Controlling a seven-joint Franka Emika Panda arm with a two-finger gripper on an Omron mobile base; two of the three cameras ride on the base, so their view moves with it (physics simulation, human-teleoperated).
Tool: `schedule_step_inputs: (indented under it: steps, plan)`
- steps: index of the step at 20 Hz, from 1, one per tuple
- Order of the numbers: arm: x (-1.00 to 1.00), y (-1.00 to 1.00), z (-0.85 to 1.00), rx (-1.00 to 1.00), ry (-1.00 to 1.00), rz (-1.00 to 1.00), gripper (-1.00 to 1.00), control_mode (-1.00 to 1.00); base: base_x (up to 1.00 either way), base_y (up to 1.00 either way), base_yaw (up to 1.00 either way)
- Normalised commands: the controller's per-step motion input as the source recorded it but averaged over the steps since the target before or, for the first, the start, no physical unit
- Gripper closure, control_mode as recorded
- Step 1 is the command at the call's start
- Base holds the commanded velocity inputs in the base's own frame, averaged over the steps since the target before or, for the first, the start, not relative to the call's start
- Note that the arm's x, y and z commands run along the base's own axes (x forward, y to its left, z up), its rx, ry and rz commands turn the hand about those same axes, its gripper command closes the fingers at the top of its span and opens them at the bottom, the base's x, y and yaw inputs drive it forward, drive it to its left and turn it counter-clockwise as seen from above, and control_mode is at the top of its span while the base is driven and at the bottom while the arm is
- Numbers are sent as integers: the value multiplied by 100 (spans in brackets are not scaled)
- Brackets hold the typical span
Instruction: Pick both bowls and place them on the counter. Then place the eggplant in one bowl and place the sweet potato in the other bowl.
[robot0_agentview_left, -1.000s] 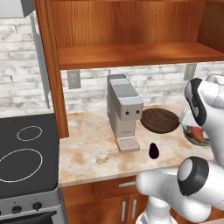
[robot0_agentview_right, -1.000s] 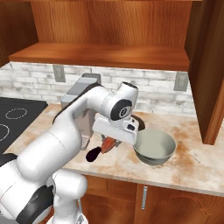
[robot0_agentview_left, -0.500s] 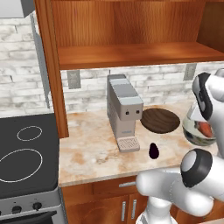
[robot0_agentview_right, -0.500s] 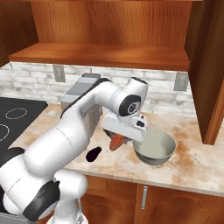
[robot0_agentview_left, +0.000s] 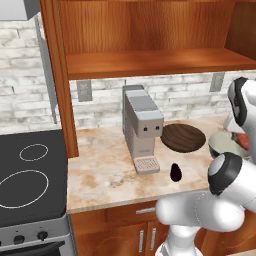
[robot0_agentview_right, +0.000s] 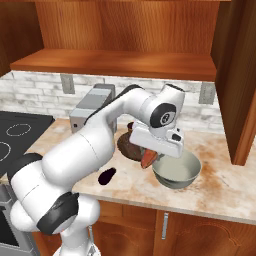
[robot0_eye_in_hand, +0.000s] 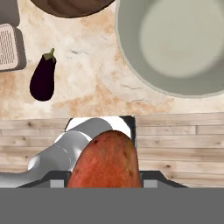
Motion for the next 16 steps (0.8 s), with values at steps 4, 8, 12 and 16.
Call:
schedule_step_inputs:
  steps: [4,8,12,16]
  plan:
    - [25,-40,2,0,0,0,100,-100,0,0,0]
    - [30,-33,-7,0,3,0,100,-100,0,0,0]
    - [28,-34,-5,0,1,0,100,-100,0,0,0]
    - [24,-27,-19,0,0,0,100,-100,0,0,0]
